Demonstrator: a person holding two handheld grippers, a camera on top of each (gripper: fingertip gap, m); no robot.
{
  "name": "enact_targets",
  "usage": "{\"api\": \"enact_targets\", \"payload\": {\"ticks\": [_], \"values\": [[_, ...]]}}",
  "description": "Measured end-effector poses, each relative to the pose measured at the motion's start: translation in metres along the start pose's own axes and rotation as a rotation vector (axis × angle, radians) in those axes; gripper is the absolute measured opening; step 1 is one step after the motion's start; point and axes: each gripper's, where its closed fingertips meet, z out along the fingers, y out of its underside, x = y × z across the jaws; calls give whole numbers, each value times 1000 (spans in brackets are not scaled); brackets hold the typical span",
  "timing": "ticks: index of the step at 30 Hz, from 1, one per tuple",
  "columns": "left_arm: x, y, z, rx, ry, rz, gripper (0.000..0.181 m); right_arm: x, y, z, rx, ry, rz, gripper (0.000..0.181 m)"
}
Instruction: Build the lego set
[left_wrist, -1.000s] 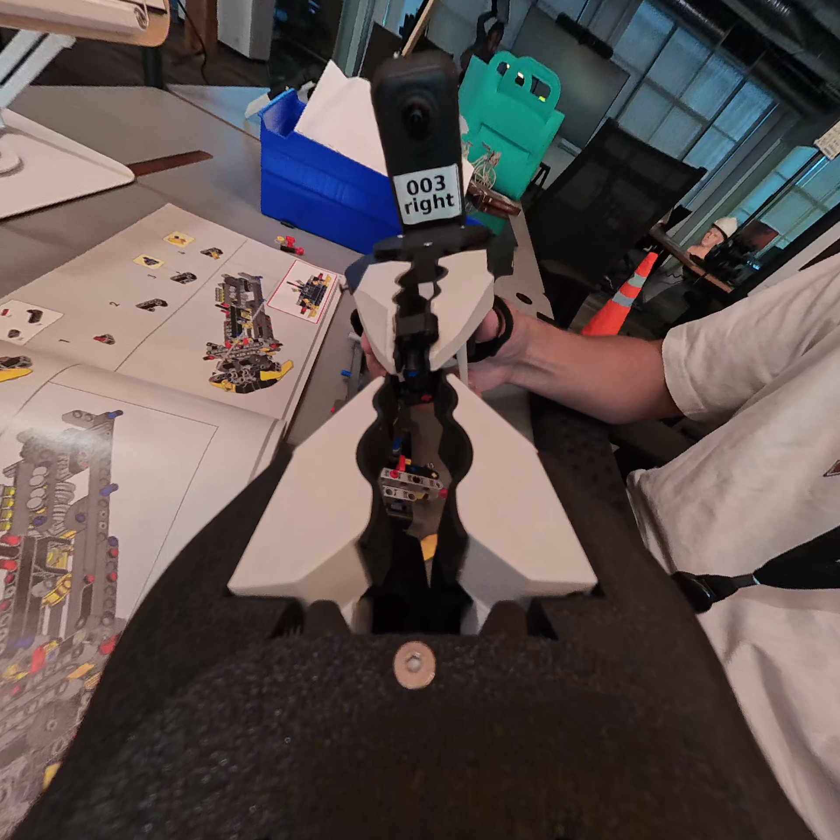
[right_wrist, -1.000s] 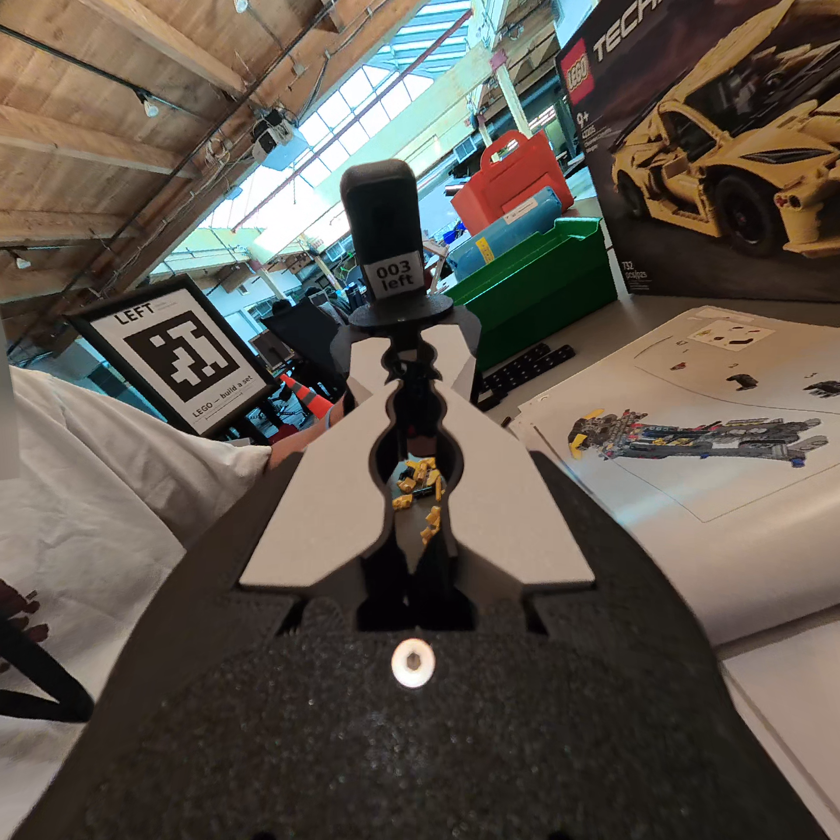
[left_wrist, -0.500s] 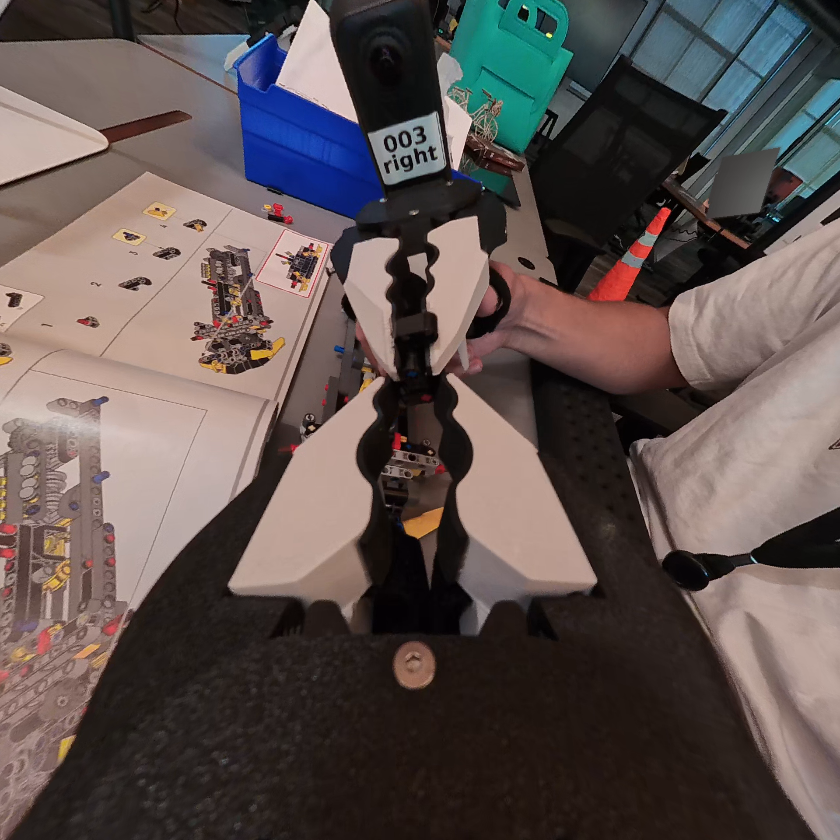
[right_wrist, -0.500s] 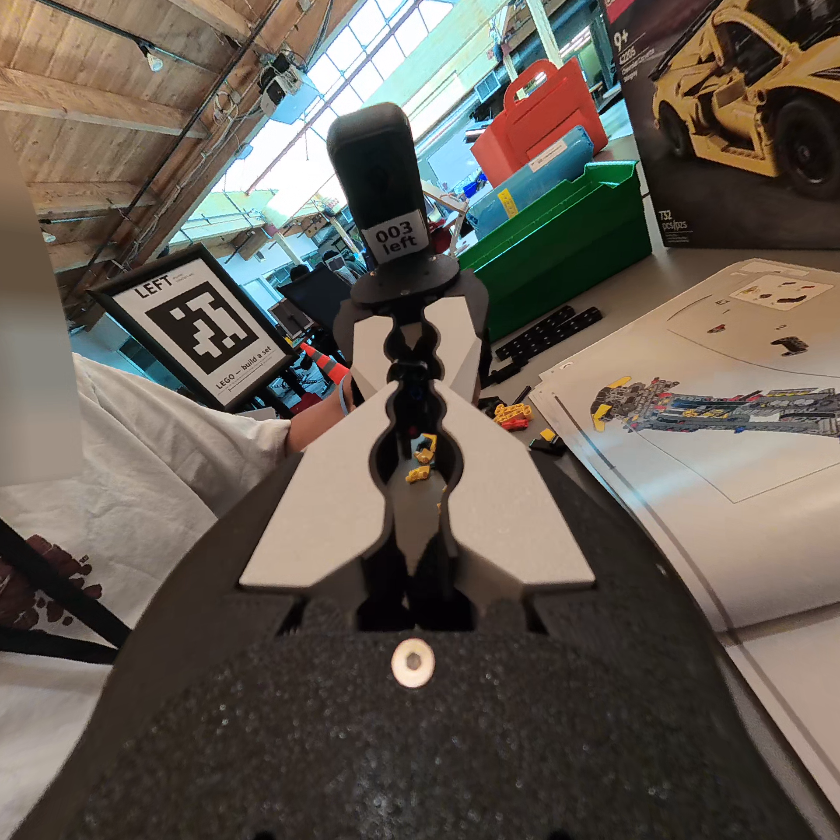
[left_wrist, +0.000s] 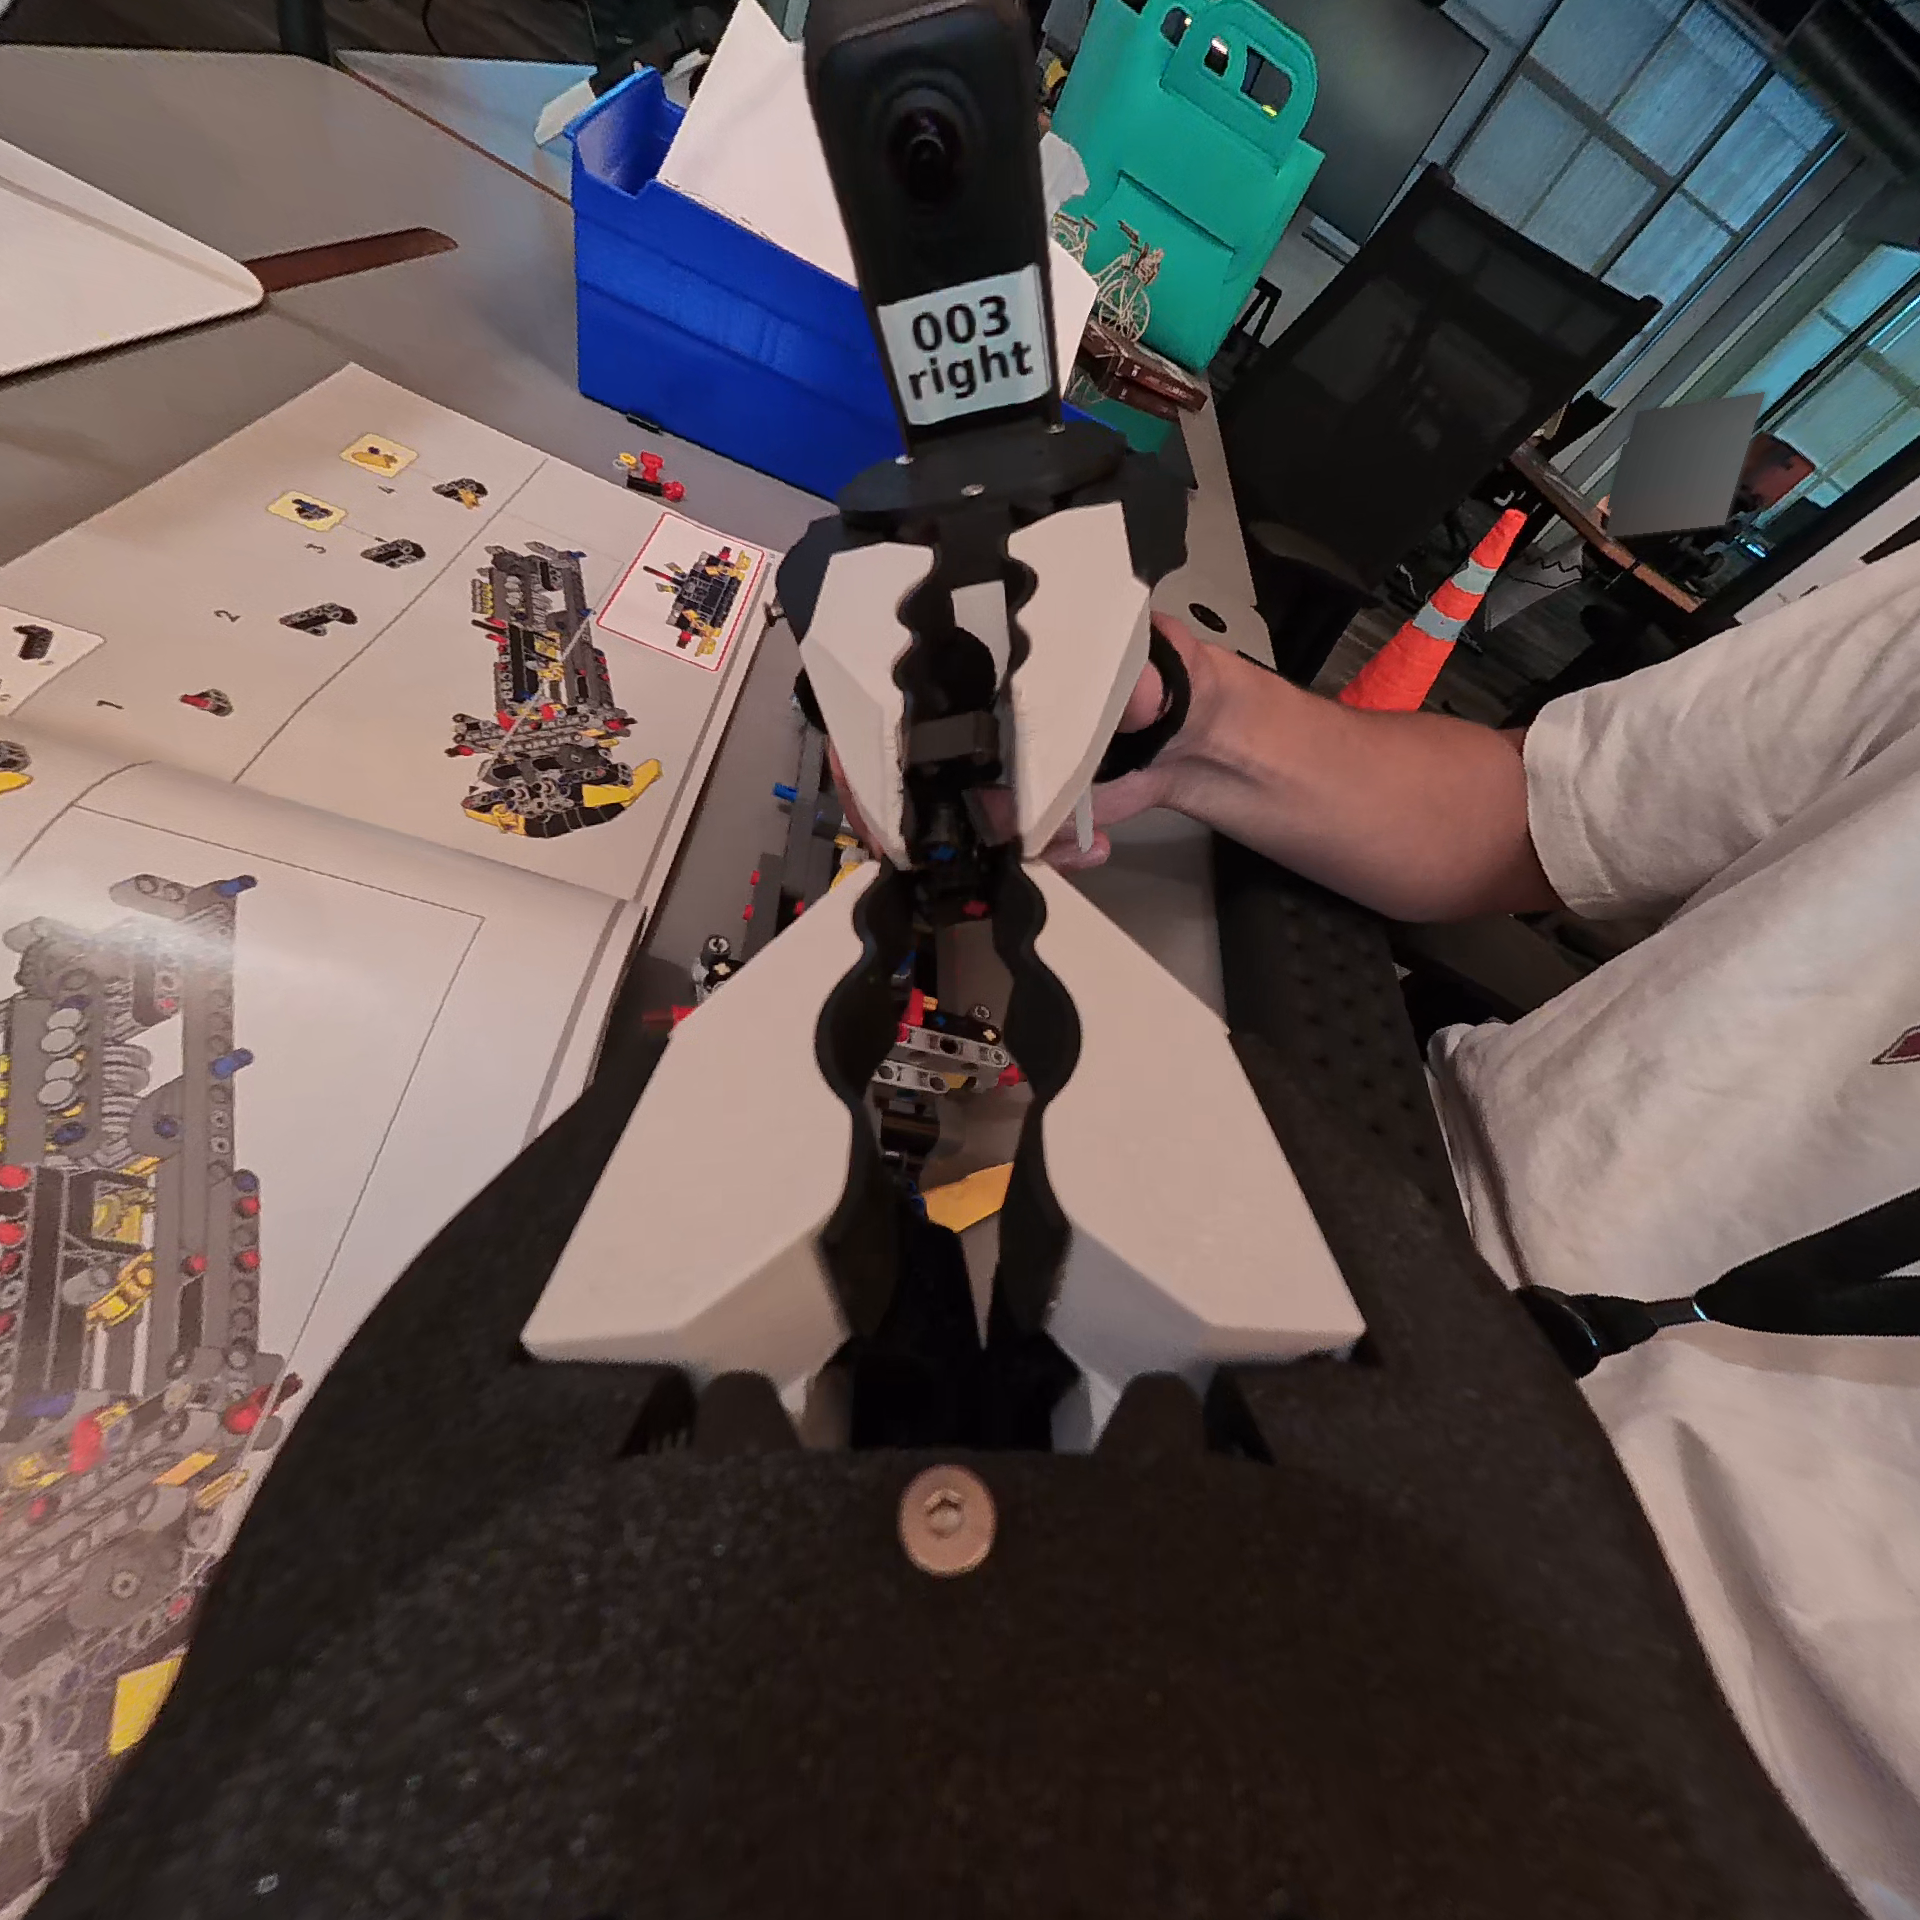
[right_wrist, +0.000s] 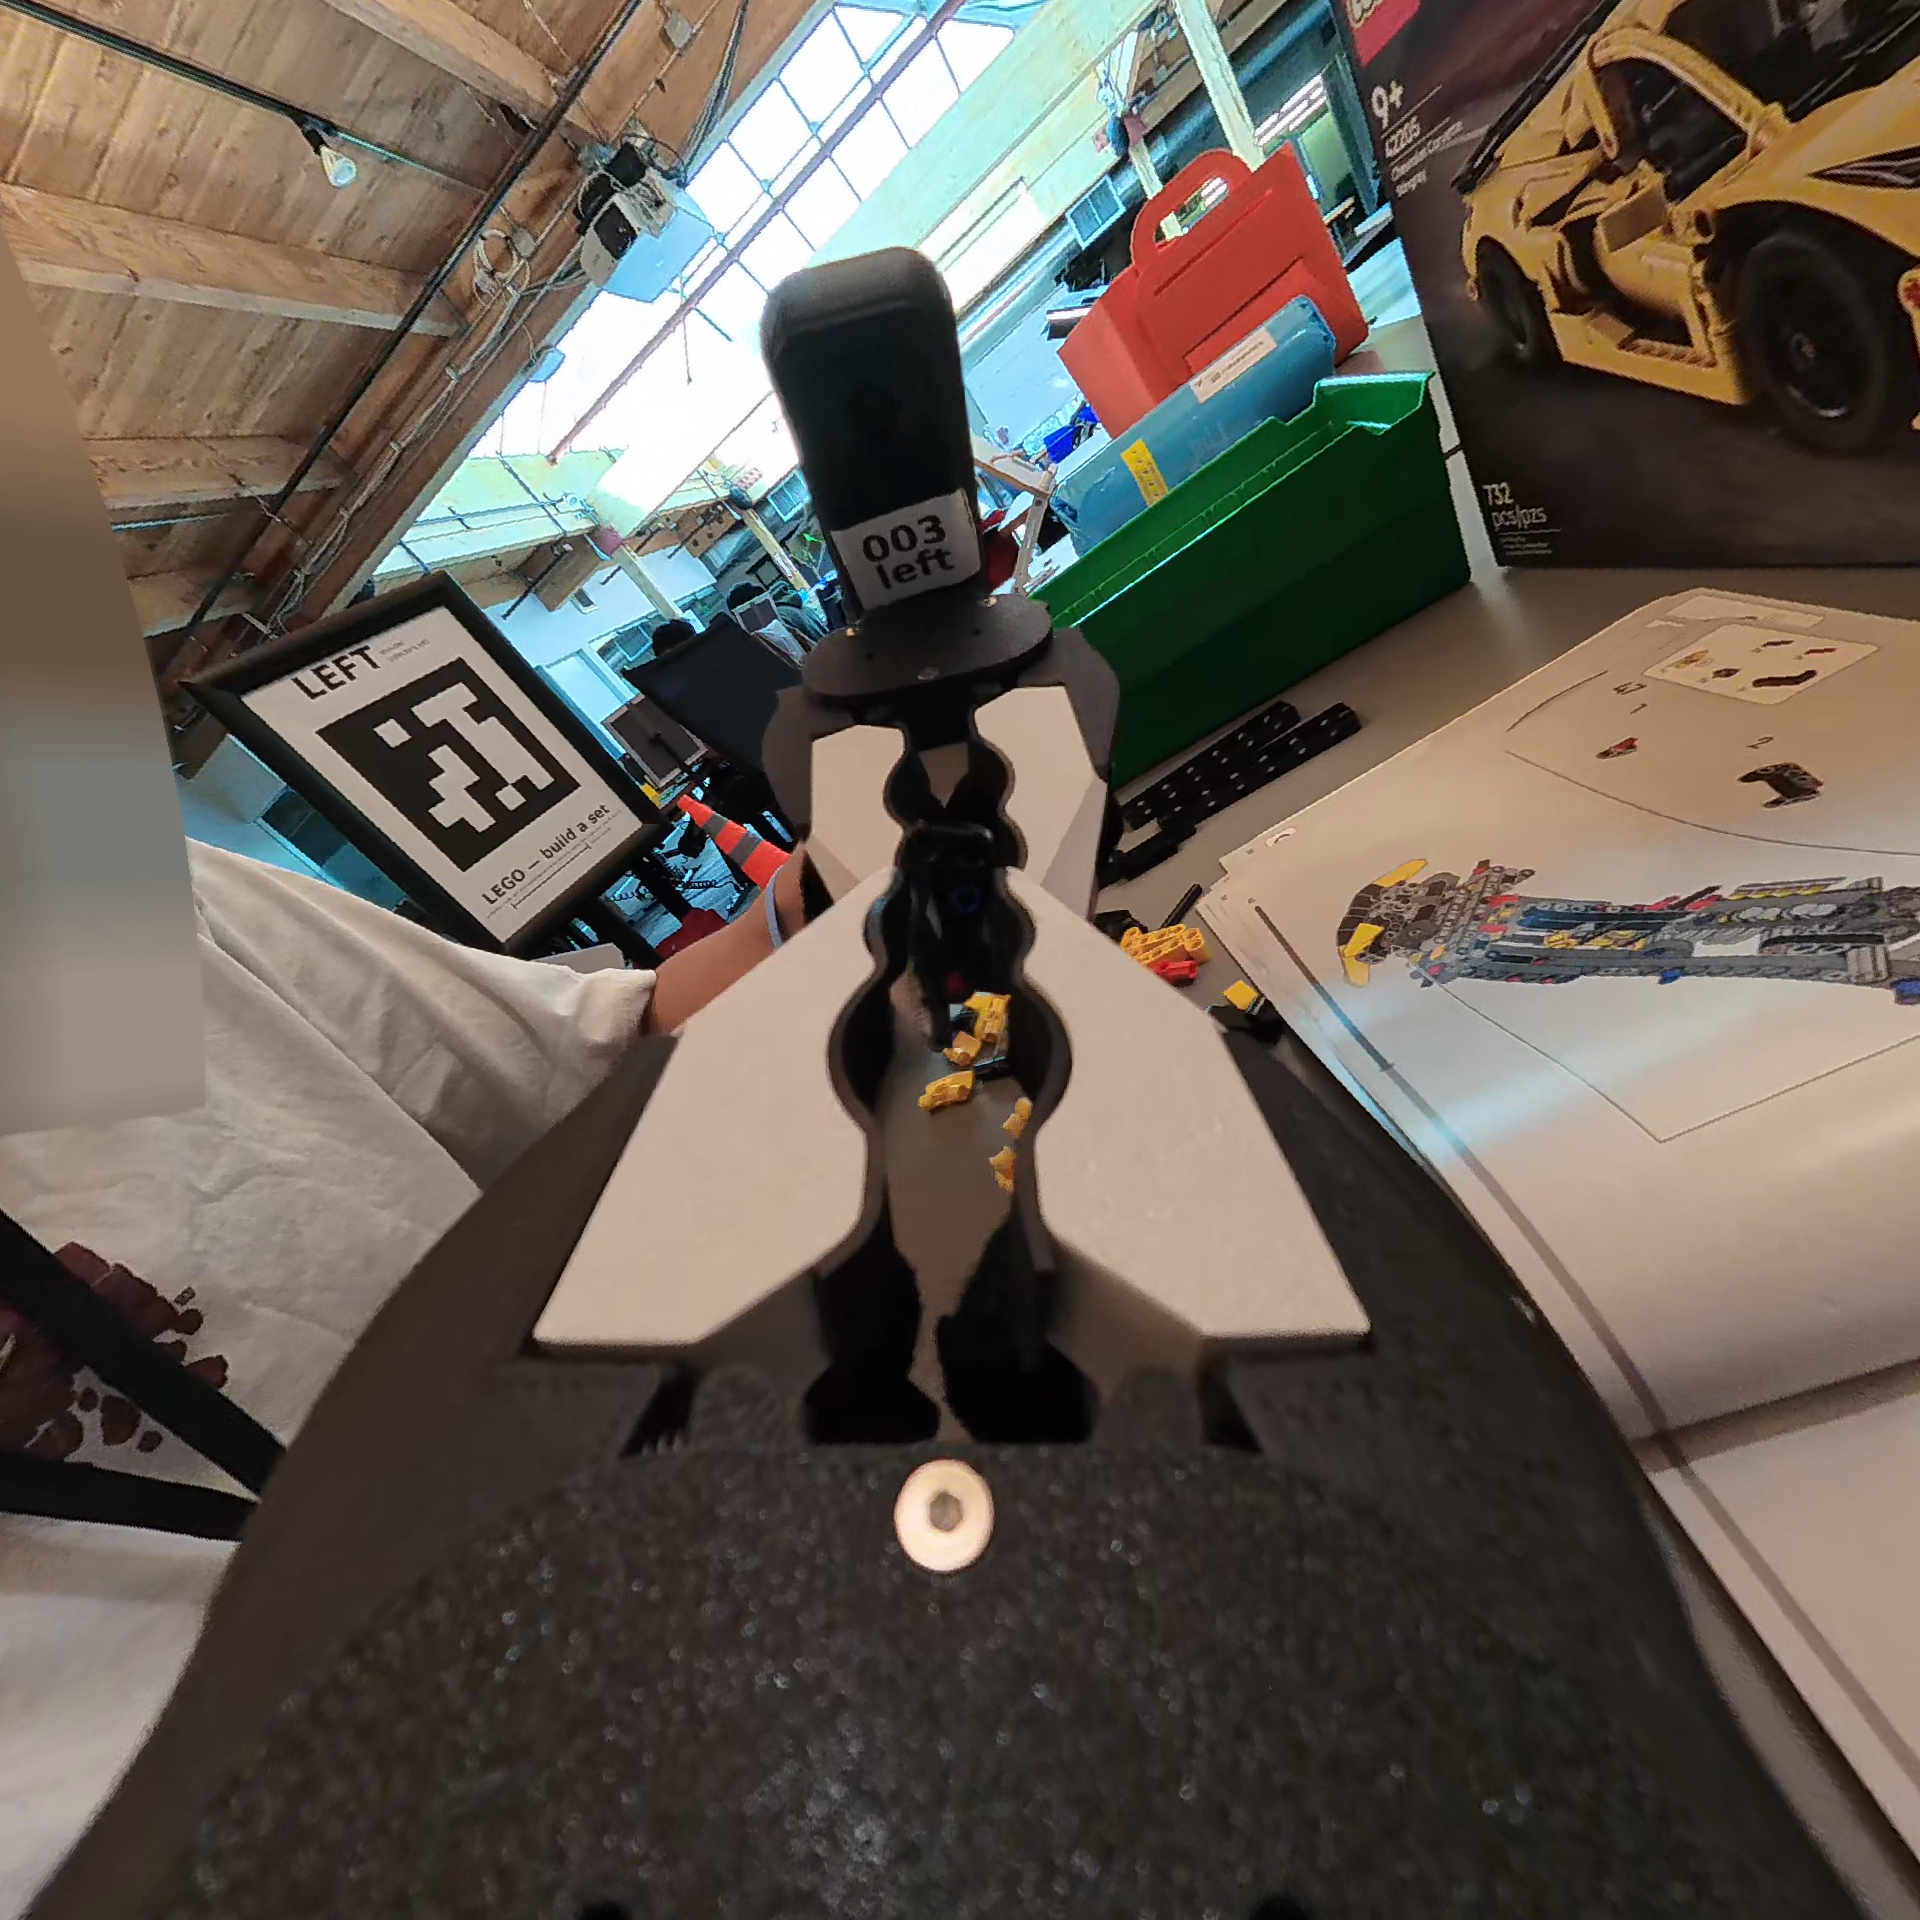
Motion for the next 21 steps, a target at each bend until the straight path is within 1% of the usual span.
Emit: {"api": "enact_targets", "payload": {"ticks": [3,6,8,11,15,17,19,21], "values": [[0,1,1,-4,-1,-2,14,3,1,-1,-9,24,-20,7],[-3,-1,2,2,-37,18,14,5,0,-2,-10,36,-21,6],[-2,-8,2,48,-38,35,14,1,-6,-4,25,15,-3,6],[4,-23,-1,148,-9,35,14,-7,-20,-6,129,-44,29,5],[9,-30,-1,209,48,-1,15,-14,-32,-10,225,-99,34,5],[11,-36,-2,253,68,-11,12,-15,-35,-13,255,-124,54,5],[12,-40,-2,290,74,-27,12,-15,-39,-14,287,-138,67,6],[11,-41,-2,303,75,-33,12,-15,-39,-15,288,-130,58,5]]}}
